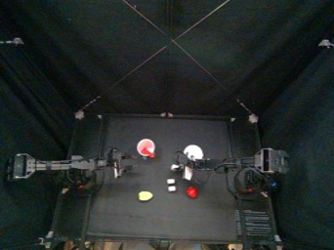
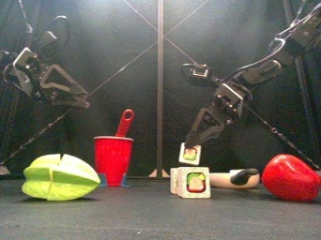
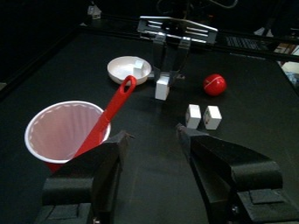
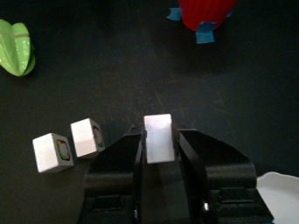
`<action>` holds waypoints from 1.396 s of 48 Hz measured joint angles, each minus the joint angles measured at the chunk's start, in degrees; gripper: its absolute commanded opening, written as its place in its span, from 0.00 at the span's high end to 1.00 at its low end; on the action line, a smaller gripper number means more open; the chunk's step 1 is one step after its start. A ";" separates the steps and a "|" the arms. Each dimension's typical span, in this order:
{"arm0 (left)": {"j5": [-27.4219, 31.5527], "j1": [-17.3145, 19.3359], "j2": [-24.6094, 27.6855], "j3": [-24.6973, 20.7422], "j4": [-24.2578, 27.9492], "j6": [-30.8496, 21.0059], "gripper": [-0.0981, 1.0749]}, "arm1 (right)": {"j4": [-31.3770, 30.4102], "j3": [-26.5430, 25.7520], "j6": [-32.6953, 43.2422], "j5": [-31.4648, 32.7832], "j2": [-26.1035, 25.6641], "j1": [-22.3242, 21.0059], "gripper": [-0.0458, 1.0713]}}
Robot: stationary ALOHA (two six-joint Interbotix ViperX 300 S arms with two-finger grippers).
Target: Put sushi piece in pan
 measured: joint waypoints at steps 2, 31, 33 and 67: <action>-0.09 0.00 0.00 0.00 0.00 0.00 0.18 | 0.62 0.35 0.00 0.00 -0.53 -0.53 0.52; -0.09 0.26 0.00 0.09 0.00 0.00 0.18 | 10.72 13.10 -0.09 -5.71 -12.13 -10.90 0.52; 0.00 0.26 0.00 0.09 0.00 0.00 0.18 | 10.81 14.33 -0.09 -7.29 -12.83 -11.51 0.52; -0.09 0.53 0.00 0.09 0.00 0.00 0.18 | 11.07 14.85 0.00 -10.20 -9.76 -13.27 0.45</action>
